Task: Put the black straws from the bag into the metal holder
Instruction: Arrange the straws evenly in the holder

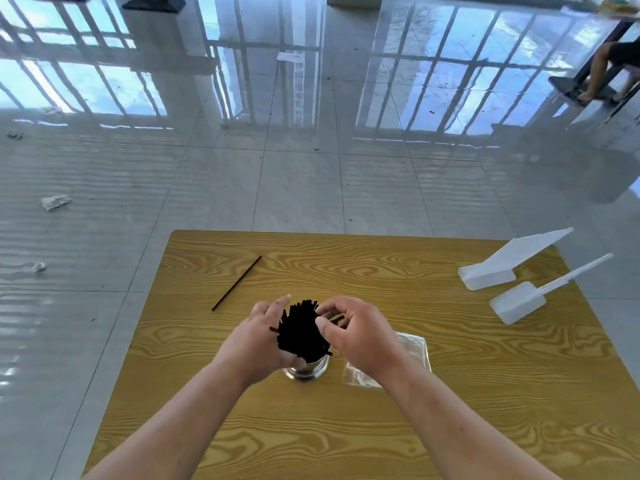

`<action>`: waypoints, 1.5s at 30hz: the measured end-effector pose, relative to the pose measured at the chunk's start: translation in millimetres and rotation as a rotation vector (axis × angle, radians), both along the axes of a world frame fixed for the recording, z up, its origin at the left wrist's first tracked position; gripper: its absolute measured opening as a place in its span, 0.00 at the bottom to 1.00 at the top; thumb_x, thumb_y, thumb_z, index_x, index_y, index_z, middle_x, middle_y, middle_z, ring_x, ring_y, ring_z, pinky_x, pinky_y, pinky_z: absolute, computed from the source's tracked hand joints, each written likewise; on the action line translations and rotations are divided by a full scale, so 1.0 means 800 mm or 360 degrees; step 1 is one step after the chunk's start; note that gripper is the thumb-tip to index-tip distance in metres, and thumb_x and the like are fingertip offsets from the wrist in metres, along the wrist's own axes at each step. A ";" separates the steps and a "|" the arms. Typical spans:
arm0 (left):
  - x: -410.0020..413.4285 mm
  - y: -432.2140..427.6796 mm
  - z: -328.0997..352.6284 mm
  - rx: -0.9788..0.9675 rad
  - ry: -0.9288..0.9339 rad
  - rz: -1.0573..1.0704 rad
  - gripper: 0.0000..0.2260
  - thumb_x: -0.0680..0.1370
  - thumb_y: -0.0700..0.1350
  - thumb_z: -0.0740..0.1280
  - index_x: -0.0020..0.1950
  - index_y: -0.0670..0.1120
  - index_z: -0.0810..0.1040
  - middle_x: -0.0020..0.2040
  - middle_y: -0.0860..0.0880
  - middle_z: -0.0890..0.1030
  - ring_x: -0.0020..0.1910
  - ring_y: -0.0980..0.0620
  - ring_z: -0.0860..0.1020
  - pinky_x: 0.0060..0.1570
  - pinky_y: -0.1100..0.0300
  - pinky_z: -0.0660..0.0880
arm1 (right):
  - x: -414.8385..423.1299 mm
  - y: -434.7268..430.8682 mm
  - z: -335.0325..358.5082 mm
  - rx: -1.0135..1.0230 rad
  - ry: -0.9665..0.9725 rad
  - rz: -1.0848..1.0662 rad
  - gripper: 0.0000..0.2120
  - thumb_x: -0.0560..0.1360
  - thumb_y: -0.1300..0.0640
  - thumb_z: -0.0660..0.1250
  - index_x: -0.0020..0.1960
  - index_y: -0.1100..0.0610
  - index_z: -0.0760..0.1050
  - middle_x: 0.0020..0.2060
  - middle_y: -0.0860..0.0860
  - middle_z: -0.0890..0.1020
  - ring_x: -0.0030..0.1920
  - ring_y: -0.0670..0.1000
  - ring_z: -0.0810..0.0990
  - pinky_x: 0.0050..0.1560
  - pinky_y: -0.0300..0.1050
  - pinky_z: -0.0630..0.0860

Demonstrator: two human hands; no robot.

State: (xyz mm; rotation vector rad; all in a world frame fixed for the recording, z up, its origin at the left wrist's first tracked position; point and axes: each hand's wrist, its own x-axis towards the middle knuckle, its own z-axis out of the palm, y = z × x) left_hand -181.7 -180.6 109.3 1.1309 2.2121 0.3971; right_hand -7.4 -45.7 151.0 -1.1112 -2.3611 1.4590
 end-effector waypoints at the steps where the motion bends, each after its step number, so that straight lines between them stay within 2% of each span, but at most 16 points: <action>1: -0.001 0.002 0.001 0.0056 -0.0026 0.0008 0.47 0.66 0.60 0.82 0.80 0.63 0.62 0.64 0.61 0.70 0.59 0.54 0.77 0.53 0.61 0.74 | 0.001 0.000 -0.003 0.0001 -0.0017 0.0002 0.07 0.76 0.44 0.71 0.53 0.41 0.83 0.49 0.42 0.86 0.43 0.44 0.84 0.46 0.44 0.84; 3: -0.001 0.005 0.003 0.0141 -0.0013 0.0001 0.30 0.70 0.57 0.80 0.70 0.62 0.74 0.58 0.62 0.75 0.54 0.58 0.78 0.49 0.65 0.72 | 0.002 -0.001 -0.010 0.0020 -0.0054 0.0034 0.04 0.78 0.48 0.71 0.52 0.43 0.83 0.47 0.44 0.84 0.41 0.43 0.81 0.44 0.41 0.81; 5: 0.000 0.007 0.006 0.0193 0.0033 -0.0012 0.16 0.73 0.55 0.78 0.59 0.61 0.80 0.52 0.62 0.79 0.49 0.60 0.79 0.46 0.66 0.73 | 0.000 -0.006 -0.017 0.0050 -0.0085 0.0087 0.04 0.80 0.50 0.68 0.53 0.45 0.82 0.46 0.43 0.83 0.43 0.43 0.80 0.44 0.40 0.79; 7: 0.004 0.008 0.009 0.0226 0.0029 0.0002 0.08 0.75 0.53 0.77 0.52 0.59 0.81 0.48 0.60 0.80 0.46 0.60 0.79 0.46 0.62 0.77 | -0.006 -0.012 -0.021 0.0101 -0.0149 0.0175 0.06 0.81 0.48 0.65 0.55 0.44 0.79 0.50 0.41 0.81 0.47 0.44 0.80 0.50 0.45 0.80; 9: 0.006 0.009 0.012 0.0243 0.0054 0.0015 0.05 0.76 0.51 0.75 0.49 0.56 0.82 0.46 0.59 0.80 0.44 0.59 0.79 0.46 0.59 0.79 | -0.013 -0.017 -0.022 0.0215 -0.0241 0.0283 0.08 0.83 0.46 0.62 0.59 0.42 0.76 0.57 0.41 0.79 0.51 0.47 0.81 0.53 0.51 0.81; 12: 0.005 0.010 0.018 0.0266 0.0084 0.0026 0.03 0.76 0.52 0.75 0.47 0.56 0.83 0.44 0.59 0.80 0.43 0.59 0.79 0.43 0.63 0.77 | -0.015 -0.016 -0.018 0.0274 -0.0213 0.0248 0.12 0.82 0.43 0.61 0.64 0.41 0.72 0.58 0.42 0.75 0.52 0.50 0.80 0.54 0.51 0.79; 17: -0.002 0.011 0.044 0.0314 0.0148 -0.0014 0.04 0.74 0.53 0.77 0.43 0.57 0.84 0.43 0.61 0.80 0.42 0.61 0.79 0.40 0.69 0.71 | -0.006 -0.007 -0.015 0.0304 -0.0116 0.0130 0.13 0.82 0.42 0.62 0.65 0.42 0.74 0.55 0.39 0.75 0.49 0.41 0.78 0.47 0.39 0.75; 22: -0.011 0.015 0.085 0.0323 0.0158 -0.0050 0.05 0.74 0.53 0.79 0.41 0.57 0.85 0.42 0.60 0.81 0.42 0.61 0.79 0.39 0.68 0.71 | -0.005 -0.006 -0.013 0.0359 -0.0104 0.0132 0.08 0.82 0.45 0.62 0.58 0.44 0.76 0.51 0.38 0.78 0.48 0.42 0.80 0.50 0.46 0.81; 26: -0.024 0.012 0.119 0.0353 0.0107 -0.0015 0.06 0.73 0.51 0.80 0.37 0.57 0.85 0.37 0.59 0.83 0.40 0.64 0.80 0.33 0.70 0.72 | -0.006 -0.006 -0.011 0.0381 -0.0101 0.0097 0.05 0.81 0.44 0.63 0.53 0.41 0.77 0.48 0.39 0.79 0.46 0.42 0.79 0.46 0.42 0.79; 28: -0.032 0.008 0.135 0.0363 0.0059 0.0014 0.06 0.72 0.51 0.80 0.37 0.58 0.85 0.38 0.64 0.83 0.36 0.63 0.80 0.31 0.70 0.73 | -0.008 -0.005 -0.010 0.0381 -0.0098 0.0098 0.05 0.82 0.45 0.63 0.51 0.42 0.77 0.47 0.40 0.80 0.46 0.42 0.79 0.45 0.39 0.78; 32: -0.047 -0.002 0.158 0.0416 0.0085 0.0057 0.06 0.71 0.53 0.81 0.39 0.62 0.86 0.37 0.66 0.83 0.33 0.63 0.80 0.28 0.69 0.72 | -0.010 -0.003 -0.005 0.0370 -0.0085 0.0088 0.05 0.83 0.47 0.64 0.51 0.43 0.78 0.47 0.39 0.80 0.46 0.41 0.79 0.46 0.41 0.79; 36: -0.065 -0.013 0.178 0.0540 0.0074 0.0144 0.06 0.70 0.55 0.81 0.40 0.63 0.86 0.34 0.62 0.85 0.31 0.59 0.83 0.30 0.65 0.77 | -0.009 0.001 0.003 0.0374 0.0027 -0.0050 0.05 0.83 0.48 0.65 0.51 0.43 0.78 0.44 0.41 0.80 0.39 0.37 0.76 0.37 0.34 0.71; 38: -0.077 -0.016 0.186 0.0623 -0.0001 0.0272 0.06 0.70 0.52 0.82 0.40 0.60 0.87 0.33 0.56 0.86 0.30 0.56 0.84 0.33 0.61 0.80 | -0.006 0.007 0.008 0.0327 0.0124 -0.0164 0.06 0.84 0.51 0.65 0.49 0.44 0.78 0.39 0.42 0.80 0.35 0.40 0.75 0.36 0.32 0.68; 40: -0.087 -0.017 0.193 0.0677 -0.0076 0.0387 0.06 0.70 0.50 0.82 0.39 0.58 0.87 0.33 0.52 0.86 0.30 0.53 0.85 0.37 0.55 0.82 | -0.002 0.012 0.013 0.0249 0.0223 -0.0275 0.08 0.84 0.54 0.65 0.47 0.45 0.78 0.34 0.43 0.80 0.32 0.42 0.75 0.34 0.35 0.69; 42: -0.092 -0.016 0.197 0.0756 -0.0111 0.0470 0.06 0.70 0.49 0.82 0.39 0.58 0.87 0.33 0.51 0.86 0.30 0.53 0.85 0.40 0.54 0.83 | 0.004 0.016 0.017 0.0146 0.0304 -0.0377 0.09 0.84 0.56 0.66 0.47 0.46 0.79 0.30 0.42 0.80 0.28 0.42 0.73 0.30 0.35 0.69; 45: -0.094 -0.013 0.198 0.0970 -0.0238 0.0624 0.05 0.71 0.48 0.82 0.41 0.56 0.88 0.34 0.50 0.87 0.31 0.53 0.85 0.39 0.55 0.85 | 0.011 0.012 0.030 -0.0045 0.0445 -0.0486 0.10 0.82 0.58 0.66 0.43 0.54 0.79 0.25 0.43 0.74 0.25 0.43 0.66 0.26 0.40 0.65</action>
